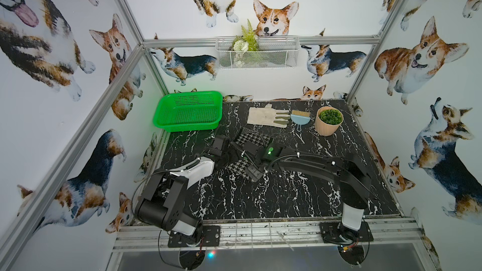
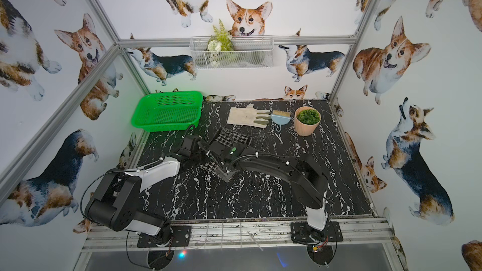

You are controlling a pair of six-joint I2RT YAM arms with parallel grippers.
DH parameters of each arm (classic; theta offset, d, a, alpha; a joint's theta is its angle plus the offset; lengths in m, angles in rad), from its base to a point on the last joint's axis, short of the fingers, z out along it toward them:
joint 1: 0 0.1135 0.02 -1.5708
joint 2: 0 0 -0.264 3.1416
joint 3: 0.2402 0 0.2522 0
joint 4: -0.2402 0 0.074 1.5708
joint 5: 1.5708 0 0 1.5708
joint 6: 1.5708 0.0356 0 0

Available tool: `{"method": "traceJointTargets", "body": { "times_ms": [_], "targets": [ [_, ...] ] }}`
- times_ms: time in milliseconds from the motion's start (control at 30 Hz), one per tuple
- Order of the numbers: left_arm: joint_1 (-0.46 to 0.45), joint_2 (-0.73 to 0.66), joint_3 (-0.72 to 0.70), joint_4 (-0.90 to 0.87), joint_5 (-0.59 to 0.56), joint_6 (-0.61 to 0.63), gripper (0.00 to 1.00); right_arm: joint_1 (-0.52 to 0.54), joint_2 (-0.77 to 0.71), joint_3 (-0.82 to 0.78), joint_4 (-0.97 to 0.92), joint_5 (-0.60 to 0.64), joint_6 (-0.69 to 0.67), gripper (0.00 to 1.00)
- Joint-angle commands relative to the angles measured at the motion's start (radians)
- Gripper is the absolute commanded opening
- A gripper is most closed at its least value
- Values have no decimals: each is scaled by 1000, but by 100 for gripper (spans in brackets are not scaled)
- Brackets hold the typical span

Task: Roll up the scarf and place it into the basket
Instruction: Roll the scarf at the center of the board.

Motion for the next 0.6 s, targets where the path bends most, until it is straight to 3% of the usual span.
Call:
{"method": "traceJointTargets", "body": {
  "times_ms": [0,333,567],
  "targets": [
    [3,-6,19,-97,-2,-27,98,23,52,28,29,74,-38,86],
    [6,28,83,-186,39,-42,98,41,145,8,82,66,-93,83],
    [9,109,89,-139,82,-53,98,88,83,-66,160,115,-113,82]
  ]
}}
